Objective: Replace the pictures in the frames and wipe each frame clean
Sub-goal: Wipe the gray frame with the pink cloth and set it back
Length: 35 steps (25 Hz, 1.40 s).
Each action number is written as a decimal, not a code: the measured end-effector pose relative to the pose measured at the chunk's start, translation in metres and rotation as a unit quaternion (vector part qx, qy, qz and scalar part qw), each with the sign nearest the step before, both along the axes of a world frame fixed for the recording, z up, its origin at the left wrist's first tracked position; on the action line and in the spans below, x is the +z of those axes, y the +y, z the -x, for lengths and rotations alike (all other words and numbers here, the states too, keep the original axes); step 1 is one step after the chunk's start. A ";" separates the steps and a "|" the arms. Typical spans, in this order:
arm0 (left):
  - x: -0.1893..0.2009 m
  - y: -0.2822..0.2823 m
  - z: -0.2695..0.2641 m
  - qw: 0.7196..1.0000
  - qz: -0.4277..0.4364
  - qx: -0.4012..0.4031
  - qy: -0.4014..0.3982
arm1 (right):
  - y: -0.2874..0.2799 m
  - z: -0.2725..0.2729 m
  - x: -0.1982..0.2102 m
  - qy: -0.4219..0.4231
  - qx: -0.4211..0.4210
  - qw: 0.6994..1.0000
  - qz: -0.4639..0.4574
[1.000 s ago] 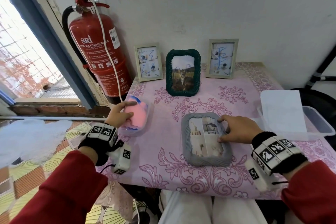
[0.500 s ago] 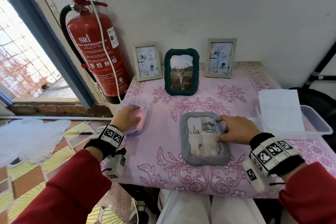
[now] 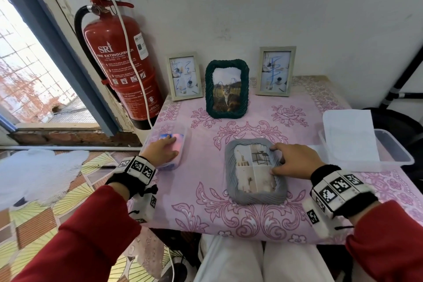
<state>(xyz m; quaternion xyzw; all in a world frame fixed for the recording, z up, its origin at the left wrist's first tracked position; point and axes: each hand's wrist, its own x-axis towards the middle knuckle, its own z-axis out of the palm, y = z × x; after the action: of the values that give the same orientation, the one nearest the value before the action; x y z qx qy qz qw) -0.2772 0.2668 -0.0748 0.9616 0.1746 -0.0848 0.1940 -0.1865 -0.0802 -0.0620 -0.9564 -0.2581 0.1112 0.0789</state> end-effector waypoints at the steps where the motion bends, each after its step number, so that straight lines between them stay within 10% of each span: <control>1: 0.001 -0.001 0.001 0.999 0.020 0.019 -0.019 | 0.000 0.000 0.000 -0.002 0.000 1.000 -0.001; 10: 0.043 -0.054 -0.003 0.919 0.103 0.052 -0.376 | -0.002 0.003 0.002 0.019 -0.002 1.000 -0.014; 20: -0.015 -0.133 -0.019 0.933 0.319 0.093 -0.139 | -0.014 0.003 -0.013 0.145 -0.106 0.965 -0.192; 35: -0.024 -0.143 -0.017 0.859 0.467 0.168 -0.131 | -0.012 0.010 -0.021 0.147 -0.111 0.959 -0.214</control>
<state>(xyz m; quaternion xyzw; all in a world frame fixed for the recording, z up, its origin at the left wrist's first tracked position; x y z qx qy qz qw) -0.2603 0.1241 -0.0989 0.7169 0.2461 0.0037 0.6523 -0.1964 -0.0919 -0.0829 -0.9130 -0.1536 0.1837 0.3303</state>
